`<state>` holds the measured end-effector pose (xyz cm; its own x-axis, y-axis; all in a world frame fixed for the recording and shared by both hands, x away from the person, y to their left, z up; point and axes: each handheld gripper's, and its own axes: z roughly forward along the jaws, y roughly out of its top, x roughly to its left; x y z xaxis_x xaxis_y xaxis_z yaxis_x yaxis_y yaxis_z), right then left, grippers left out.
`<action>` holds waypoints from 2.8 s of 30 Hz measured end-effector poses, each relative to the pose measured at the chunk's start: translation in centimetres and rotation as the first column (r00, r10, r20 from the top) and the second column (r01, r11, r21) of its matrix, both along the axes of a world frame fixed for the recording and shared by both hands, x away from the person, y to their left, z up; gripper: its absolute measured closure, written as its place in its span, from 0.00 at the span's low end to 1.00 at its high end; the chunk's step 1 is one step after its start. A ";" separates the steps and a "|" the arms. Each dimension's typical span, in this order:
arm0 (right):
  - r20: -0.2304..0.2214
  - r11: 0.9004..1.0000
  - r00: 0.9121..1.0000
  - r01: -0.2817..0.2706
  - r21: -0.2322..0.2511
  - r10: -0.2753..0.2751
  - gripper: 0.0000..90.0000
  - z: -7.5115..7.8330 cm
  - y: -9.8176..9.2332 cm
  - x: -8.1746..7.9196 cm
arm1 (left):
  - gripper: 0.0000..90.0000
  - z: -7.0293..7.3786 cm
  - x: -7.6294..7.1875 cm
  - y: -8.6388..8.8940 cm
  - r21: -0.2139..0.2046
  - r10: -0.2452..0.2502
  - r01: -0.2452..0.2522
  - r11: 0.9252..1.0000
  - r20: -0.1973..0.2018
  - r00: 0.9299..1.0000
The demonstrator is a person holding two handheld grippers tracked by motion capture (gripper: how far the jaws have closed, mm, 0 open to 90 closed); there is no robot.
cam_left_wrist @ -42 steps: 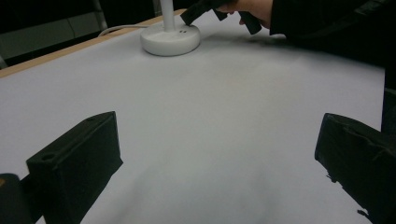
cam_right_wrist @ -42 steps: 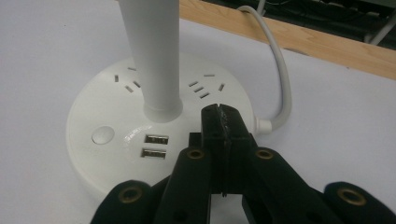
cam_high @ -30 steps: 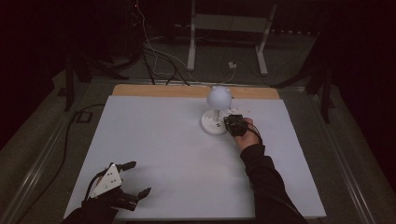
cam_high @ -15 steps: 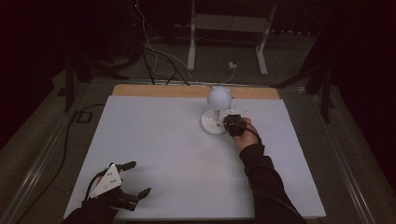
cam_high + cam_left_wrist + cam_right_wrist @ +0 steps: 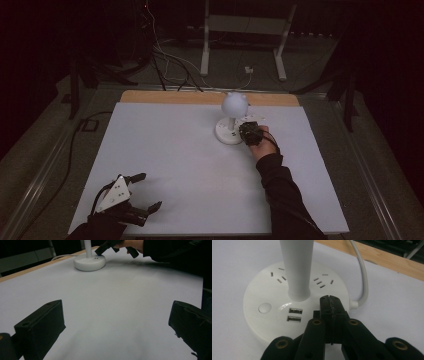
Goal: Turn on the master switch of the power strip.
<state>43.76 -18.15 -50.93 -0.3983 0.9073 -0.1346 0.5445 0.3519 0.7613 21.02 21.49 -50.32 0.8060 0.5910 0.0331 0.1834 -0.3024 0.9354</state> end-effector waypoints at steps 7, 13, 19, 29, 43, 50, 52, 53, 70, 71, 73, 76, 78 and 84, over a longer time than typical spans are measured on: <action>0.008 1.000 1.000 -0.003 0.009 0.003 1.00 -0.1 -0.1 0.0 | 0.01 0.0 0.0 0.0 -0.004 0.002 -0.002 1.000 -0.001 1.000; 0.012 1.000 1.000 0.003 0.016 -0.004 1.00 -0.1 0.0 0.0 | 0.01 0.0 0.0 0.1 -0.004 0.003 -0.003 1.000 0.000 1.000; 0.009 1.000 1.000 0.002 0.010 -0.002 1.00 0.0 0.0 0.1 | 0.01 0.0 0.1 0.1 -0.007 0.005 -0.005 1.000 0.000 1.000; 0.023 0.999 1.000 -0.010 0.052 0.009 1.00 0.2 -0.4 0.0 | 0.01 0.0 0.1 0.2 -0.010 0.005 -0.005 1.000 -0.002 1.000; -0.003 0.993 1.000 -0.029 0.110 0.030 0.93 1.1 -0.8 0.0 | 0.01 0.0 0.1 0.2 -0.008 0.007 -0.007 1.000 -0.002 1.000; -0.006 0.979 0.993 -0.112 0.169 0.114 0.60 1.6 -0.8 -0.2 | 0.01 0.0 0.1 0.1 -0.005 0.008 -0.008 1.000 -0.002 1.000; -0.001 0.979 0.993 -0.119 0.165 0.121 0.57 1.7 -0.8 -0.3 | 0.01 0.0 0.1 0.1 -0.006 0.008 -0.008 1.000 -0.003 1.000; 0.004 0.979 0.992 -0.128 0.161 0.129 0.52 1.7 -0.8 -0.4 | 0.01 0.0 0.1 0.1 -0.005 0.008 -0.008 1.000 -0.002 1.000; -0.006 0.908 0.946 -0.308 0.286 0.323 0.00 2.8 -1.3 -2.3 | 0.01 0.0 0.1 0.1 -0.004 0.008 -0.008 1.000 -0.003 1.000; -0.010 0.897 0.942 -0.318 0.306 0.337 0.00 2.9 -1.4 -2.3 | 0.01 0.0 0.1 0.1 -0.004 0.008 -0.008 1.000 -0.003 1.000; 0.000 0.897 0.941 -0.323 0.302 0.339 0.00 3.1 -1.5 -2.6 | 0.01 0.0 0.1 0.1 -0.005 0.007 -0.007 1.000 -0.004 1.000; 0.003 0.897 0.936 -0.338 0.285 0.352 0.00 3.4 -1.8 -3.0 | 0.01 0.0 0.1 0.1 -0.007 0.007 -0.007 1.000 -0.004 1.000; 0.006 0.894 0.932 -0.349 0.281 0.362 0.00 3.5 -2.0 -3.4 | 0.01 0.0 0.1 0.1 -0.005 0.007 -0.007 1.000 -0.005 1.000; -0.008 0.884 0.917 -0.383 0.267 0.400 0.00 3.7 -2.8 -4.8 | 0.01 0.0 0.1 0.1 -0.006 0.006 -0.006 1.000 -0.007 1.000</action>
<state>39.01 -20.96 -47.24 -0.7283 0.6755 0.1156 0.4506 0.3448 0.8234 21.16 21.56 -50.36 0.8025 0.5962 0.0239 0.1917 -0.2955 0.9359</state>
